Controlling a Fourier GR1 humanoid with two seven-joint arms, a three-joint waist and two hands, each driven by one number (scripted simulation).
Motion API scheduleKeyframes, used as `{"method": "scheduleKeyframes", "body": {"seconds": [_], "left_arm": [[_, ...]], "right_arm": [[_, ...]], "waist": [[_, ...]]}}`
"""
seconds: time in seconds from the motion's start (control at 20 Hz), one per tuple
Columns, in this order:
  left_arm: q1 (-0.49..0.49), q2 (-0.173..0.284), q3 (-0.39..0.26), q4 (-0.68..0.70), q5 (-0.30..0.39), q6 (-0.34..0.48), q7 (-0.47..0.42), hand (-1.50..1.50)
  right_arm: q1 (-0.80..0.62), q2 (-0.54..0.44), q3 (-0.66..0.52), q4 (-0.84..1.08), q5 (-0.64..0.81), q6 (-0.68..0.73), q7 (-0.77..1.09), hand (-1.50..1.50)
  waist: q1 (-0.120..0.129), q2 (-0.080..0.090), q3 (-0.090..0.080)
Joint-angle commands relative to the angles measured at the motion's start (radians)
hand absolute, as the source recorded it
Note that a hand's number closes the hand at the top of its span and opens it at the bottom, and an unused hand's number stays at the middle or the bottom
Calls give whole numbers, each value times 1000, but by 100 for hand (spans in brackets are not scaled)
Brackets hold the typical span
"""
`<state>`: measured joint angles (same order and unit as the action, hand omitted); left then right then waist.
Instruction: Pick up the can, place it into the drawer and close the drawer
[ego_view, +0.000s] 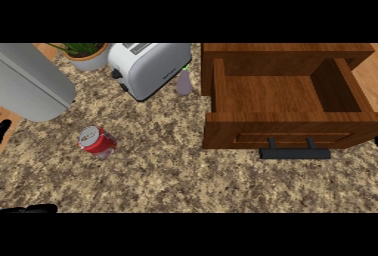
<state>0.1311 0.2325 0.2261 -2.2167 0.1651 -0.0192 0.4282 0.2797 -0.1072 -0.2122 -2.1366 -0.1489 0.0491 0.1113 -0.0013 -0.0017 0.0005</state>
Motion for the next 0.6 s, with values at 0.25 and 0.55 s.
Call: {"method": "scheduleKeyframes", "body": {"seconds": [0.25, 0.55], "left_arm": [[64, -77, 84, -20, 108, -6, 23, -150], [20, -97, 99, -43, 191, 24, 117, -150]], "right_arm": [[10, -65, -137, -40, -133, 73, 70, -150], [108, 40, -92, -50, -67, 111, -33, -150]], "waist": [[2, 0, -1], [1, 0, -1]]}}
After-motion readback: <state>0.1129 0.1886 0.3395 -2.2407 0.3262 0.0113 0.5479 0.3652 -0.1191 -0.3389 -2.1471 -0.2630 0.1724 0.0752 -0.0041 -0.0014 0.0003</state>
